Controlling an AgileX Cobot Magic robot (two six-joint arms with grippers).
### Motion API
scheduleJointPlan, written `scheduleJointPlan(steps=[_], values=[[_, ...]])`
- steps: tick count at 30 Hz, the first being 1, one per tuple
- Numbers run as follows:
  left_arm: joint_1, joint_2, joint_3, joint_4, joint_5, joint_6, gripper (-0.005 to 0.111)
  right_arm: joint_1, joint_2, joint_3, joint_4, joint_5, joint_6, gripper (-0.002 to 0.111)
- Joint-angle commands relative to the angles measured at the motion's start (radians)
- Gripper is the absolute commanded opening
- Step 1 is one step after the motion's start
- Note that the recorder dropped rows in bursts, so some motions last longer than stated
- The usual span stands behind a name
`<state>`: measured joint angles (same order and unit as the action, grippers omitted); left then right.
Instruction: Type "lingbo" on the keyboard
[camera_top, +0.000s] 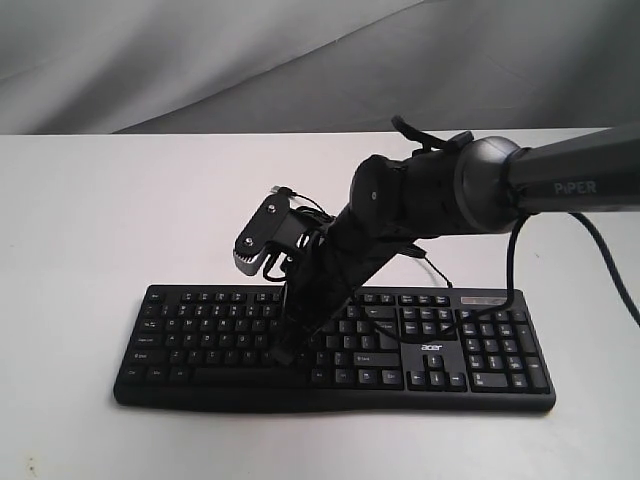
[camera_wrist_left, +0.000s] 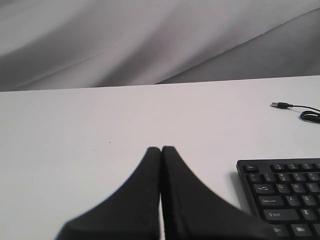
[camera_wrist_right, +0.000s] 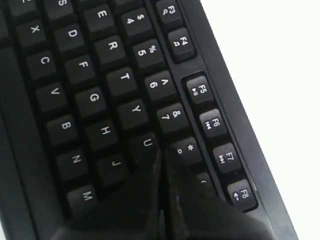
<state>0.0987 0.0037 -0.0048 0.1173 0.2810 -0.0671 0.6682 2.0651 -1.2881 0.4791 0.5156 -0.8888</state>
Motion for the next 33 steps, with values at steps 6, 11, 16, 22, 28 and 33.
scheduleJointPlan(steps=[6, 11, 16, 22, 28, 33], values=[[0.003, -0.004, 0.005, 0.000, -0.014, -0.002, 0.001, -0.007, 0.013, -0.006, 0.002, -0.001, -0.006, 0.000], [0.003, -0.004, 0.005, 0.000, -0.014, -0.002, 0.001, -0.007, 0.004, -0.006, 0.002, 0.003, -0.006, 0.000], [0.003, -0.004, 0.005, 0.000, -0.014, -0.002, 0.001, 0.008, -0.043, -0.006, 0.005, 0.010, -0.006, 0.000], [0.003, -0.004, 0.005, 0.000, -0.014, -0.002, 0.001, 0.035, -0.044, -0.006, 0.026, 0.034, -0.011, 0.000], [0.003, -0.004, 0.005, 0.000, -0.014, -0.002, 0.001, 0.067, -0.042, -0.006, 0.033, 0.036, -0.019, 0.000], [0.003, -0.004, 0.005, 0.000, -0.014, -0.002, 0.001, 0.077, -0.034, -0.006, 0.033, 0.036, -0.021, 0.000]])
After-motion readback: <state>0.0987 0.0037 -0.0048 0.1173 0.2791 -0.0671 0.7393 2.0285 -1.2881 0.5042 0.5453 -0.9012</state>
